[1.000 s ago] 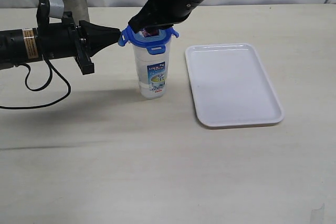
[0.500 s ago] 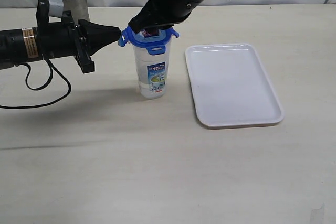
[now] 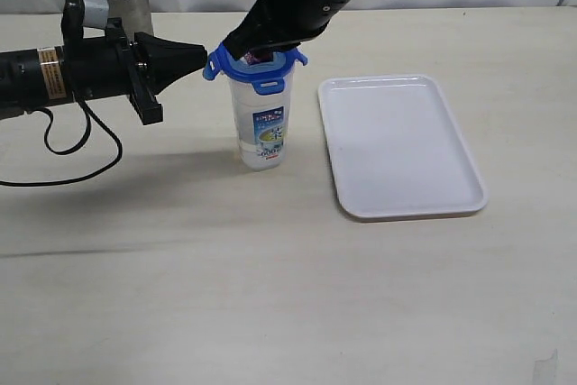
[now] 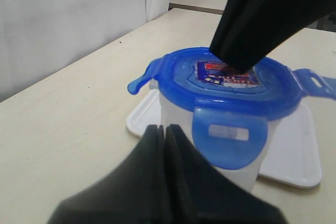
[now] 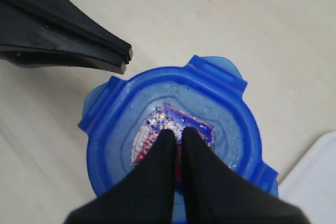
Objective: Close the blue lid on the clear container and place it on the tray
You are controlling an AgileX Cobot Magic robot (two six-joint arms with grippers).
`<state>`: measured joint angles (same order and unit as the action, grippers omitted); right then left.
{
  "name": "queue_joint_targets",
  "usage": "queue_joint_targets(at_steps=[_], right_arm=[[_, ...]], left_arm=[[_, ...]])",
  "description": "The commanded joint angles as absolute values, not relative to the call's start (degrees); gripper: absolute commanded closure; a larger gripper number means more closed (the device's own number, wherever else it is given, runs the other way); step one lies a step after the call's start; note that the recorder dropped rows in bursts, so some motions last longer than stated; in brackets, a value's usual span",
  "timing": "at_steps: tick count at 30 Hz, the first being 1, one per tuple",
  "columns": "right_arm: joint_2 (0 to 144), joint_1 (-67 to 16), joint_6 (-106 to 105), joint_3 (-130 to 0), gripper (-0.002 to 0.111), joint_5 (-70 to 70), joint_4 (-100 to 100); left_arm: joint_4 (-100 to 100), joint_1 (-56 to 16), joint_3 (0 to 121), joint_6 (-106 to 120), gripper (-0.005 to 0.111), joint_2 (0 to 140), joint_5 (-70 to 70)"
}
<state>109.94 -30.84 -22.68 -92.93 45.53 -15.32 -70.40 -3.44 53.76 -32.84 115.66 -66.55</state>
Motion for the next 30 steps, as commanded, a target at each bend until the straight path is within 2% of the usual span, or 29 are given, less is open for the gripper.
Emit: queue_joint_targets(at_steps=[1, 13, 18, 30], right_arm=[[110.23, -30.81, -22.52, -92.59, 0.104, 47.34, -12.31], [106.98, -30.81, -22.98, -92.59, 0.104, 43.67, -13.41], [106.45, -30.81, -26.42, -92.59, 0.103, 44.43, -19.66], [108.31, -30.81, -26.42, -92.14, 0.103, 46.46, -20.28]], left_arm=[[-69.62, -3.76, 54.08, -32.84, 0.107, 115.62, -66.62], [-69.62, -3.76, 54.08, -32.84, 0.107, 115.62, -66.62], [-69.62, -3.76, 54.08, -32.84, 0.107, 115.62, -66.62], [-69.74, -3.76, 54.08, -32.84, 0.107, 115.62, -66.62]])
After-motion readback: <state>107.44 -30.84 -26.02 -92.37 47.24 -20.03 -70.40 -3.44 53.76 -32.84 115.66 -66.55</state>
